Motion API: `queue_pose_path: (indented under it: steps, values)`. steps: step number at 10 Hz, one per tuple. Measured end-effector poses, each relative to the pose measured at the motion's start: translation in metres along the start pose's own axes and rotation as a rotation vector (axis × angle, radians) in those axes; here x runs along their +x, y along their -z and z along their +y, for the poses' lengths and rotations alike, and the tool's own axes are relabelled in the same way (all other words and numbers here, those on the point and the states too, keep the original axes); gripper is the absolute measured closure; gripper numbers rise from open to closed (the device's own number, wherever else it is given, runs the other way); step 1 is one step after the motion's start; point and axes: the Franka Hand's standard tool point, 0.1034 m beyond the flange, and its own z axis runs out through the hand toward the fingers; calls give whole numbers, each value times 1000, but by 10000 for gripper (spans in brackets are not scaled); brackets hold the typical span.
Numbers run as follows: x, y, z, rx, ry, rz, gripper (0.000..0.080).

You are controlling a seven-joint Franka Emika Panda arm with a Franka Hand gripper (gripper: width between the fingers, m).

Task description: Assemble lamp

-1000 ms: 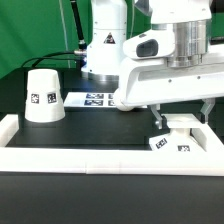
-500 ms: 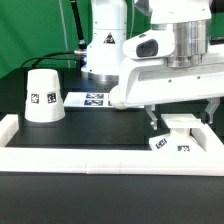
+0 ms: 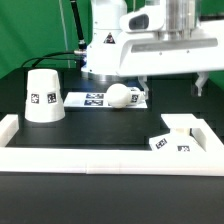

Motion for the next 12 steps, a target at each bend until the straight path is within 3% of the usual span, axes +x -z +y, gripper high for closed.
queue_pose_path:
  steps: [2,6,9,11,12]
  values:
    - [-28,12,12,-4,-43,-3,101]
    - [-30,9,12,-5,-55,-9,101]
    - [-76,11,35,-46,-336,-55,101]
    - [-84,9,56,-54,-411,-105,101]
    - [-83,9,52,-54,-399,-101,101]
